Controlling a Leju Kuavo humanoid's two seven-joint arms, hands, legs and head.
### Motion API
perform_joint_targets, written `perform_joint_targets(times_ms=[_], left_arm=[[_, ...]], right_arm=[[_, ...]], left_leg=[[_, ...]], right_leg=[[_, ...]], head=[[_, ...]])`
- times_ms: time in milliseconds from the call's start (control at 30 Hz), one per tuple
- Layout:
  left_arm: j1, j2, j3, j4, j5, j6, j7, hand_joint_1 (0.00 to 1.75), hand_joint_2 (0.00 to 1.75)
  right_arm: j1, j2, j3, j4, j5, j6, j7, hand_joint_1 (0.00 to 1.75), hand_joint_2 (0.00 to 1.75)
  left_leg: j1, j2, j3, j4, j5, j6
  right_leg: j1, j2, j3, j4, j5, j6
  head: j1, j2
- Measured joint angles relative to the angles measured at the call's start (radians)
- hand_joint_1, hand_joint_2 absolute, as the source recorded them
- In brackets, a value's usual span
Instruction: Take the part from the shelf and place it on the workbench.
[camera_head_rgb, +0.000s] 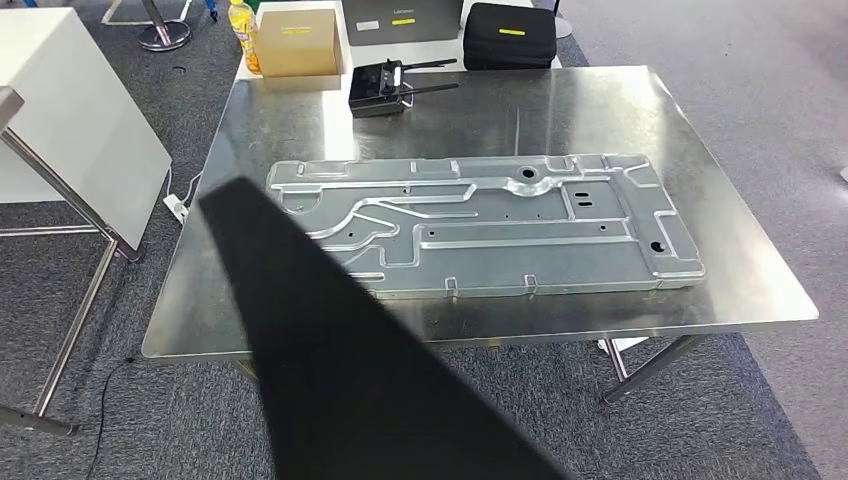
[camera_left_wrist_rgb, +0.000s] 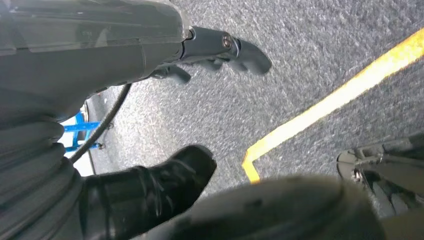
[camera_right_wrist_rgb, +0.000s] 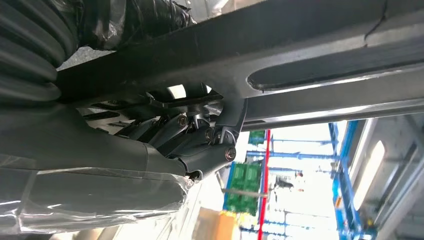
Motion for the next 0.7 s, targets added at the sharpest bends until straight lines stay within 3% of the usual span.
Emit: perform_joint_targets(times_ms=[67,133,167,200,233,267,300,367,433,500,567,600,700], left_arm=[[-0.003,-0.001,-0.006,0.0,-0.004,0.004,0.004,0.0,1.75],[-0.008,-0.002,-0.009,0.0,-0.007,0.008,0.008,0.0,1.75],[-0.011,-0.002,-0.01,0.0,-0.008,0.009,0.009,0.0,1.75],[-0.012,-0.002,-0.01,0.0,-0.009,0.011,0.01,0.0,1.75],[-0.012,-0.002,-0.011,0.0,-0.01,0.012,0.011,0.0,1.75],[-0.012,-0.002,-0.011,0.0,-0.01,0.014,0.011,0.0,1.75],[-0.011,-0.002,-0.011,0.0,-0.011,0.014,0.012,0.0,1.75],[-0.011,-0.003,-0.012,0.0,-0.013,0.014,0.012,0.0,1.75],[-0.012,-0.004,-0.015,0.0,-0.016,0.01,0.01,0.0,1.75],[-0.014,-0.004,-0.019,0.0,-0.019,0.002,0.009,0.0,1.75],[-0.016,-0.005,-0.026,0.0,-0.023,-0.006,0.009,0.0,1.75],[-0.018,-0.005,-0.03,0.0,-0.025,-0.011,0.009,0.0,1.75],[-0.021,-0.005,-0.035,0.0,-0.026,-0.022,0.009,0.0,1.75]], right_arm=[[0.005,-0.001,-0.004,-0.001,-0.009,-0.01,0.009,1.75,1.75],[0.015,-0.004,-0.007,-0.001,-0.011,-0.018,0.017,1.75,1.75],[0.019,-0.007,-0.008,-0.001,-0.01,-0.021,0.02,1.75,1.75],[0.022,-0.01,-0.008,-0.001,-0.01,-0.023,0.023,1.75,1.75],[0.023,-0.012,-0.008,-0.001,-0.009,-0.024,0.026,1.75,1.75],[0.023,-0.014,-0.008,0.0,-0.009,-0.024,0.028,1.75,1.75],[0.022,-0.016,-0.008,0.0,-0.009,-0.023,0.032,1.75,1.75],[0.014,-0.018,-0.008,0.002,-0.006,-0.019,0.044,1.75,1.75],[-0.005,-0.019,-0.008,0.009,0.007,-0.01,0.064,1.75,1.75],[-0.042,-0.018,-0.008,0.023,0.018,0.005,0.096,1.75,1.75],[-0.101,-0.012,-0.008,0.052,0.007,0.016,0.145,1.75,1.75],[-0.14,-0.006,-0.01,0.071,-0.008,0.018,0.172,1.75,1.75],[-0.265,0.015,-0.033,0.141,-0.065,0.009,0.236,1.75,1.75]], left_leg=[[-0.002,0.036,-0.014,0.038,-0.029,-0.011],[0.002,0.08,-0.067,0.15,-0.091,-0.021],[0.006,0.09,-0.1,0.214,-0.117,-0.026],[0.011,0.096,-0.124,0.259,-0.128,-0.031],[0.015,0.098,-0.131,0.269,-0.119,-0.036],[0.02,0.101,-0.117,0.236,-0.09,-0.041],[0.024,0.104,-0.086,0.173,-0.051,-0.046],[0.026,0.106,-0.025,0.051,-0.005,-0.048],[0.021,0.104,-0.009,0.013,-0.004,-0.036],[0.019,0.102,-0.01,0.011,-0.001,-0.018],[0.02,0.103,-0.008,0.005,0.004,-0.004],[0.02,0.103,-0.008,0.002,0.007,0.003],[0.013,0.104,-0.011,0.002,0.008,0.014]], right_leg=[[-0.007,-0.013,0.012,-0.013,0.004,-0.008],[-0.008,-0.029,0.016,-0.018,0.004,-0.013],[-0.008,-0.037,0.016,-0.017,0.002,-0.014],[-0.009,-0.044,0.017,-0.017,0.001,-0.013],[-0.01,-0.05,0.018,-0.016,-0.001,-0.011],[-0.013,-0.053,0.019,-0.013,-0.004,-0.007],[-0.016,-0.056,0.02,-0.009,-0.008,-0.002],[-0.018,-0.058,0.02,0.002,-0.018,0.011],[-0.015,-0.059,0.018,0.006,-0.021,0.023],[-0.017,-0.058,0.018,0.003,-0.02,0.035],[-0.021,-0.057,0.007,0.026,-0.035,0.042],[-0.021,-0.056,-0.012,0.068,-0.059,0.044],[-0.018,-0.055,-0.11,0.261,-0.14,0.044]], head=[[-0.003,0.0],[-0.007,0.0],[-0.007,0.0],[-0.007,0.0],[-0.007,0.0],[-0.007,0.0],[-0.007,0.0],[-0.008,0.0],[-0.008,0.0],[-0.008,0.0],[-0.008,0.0],[-0.008,0.0],[-0.008,0.0]])
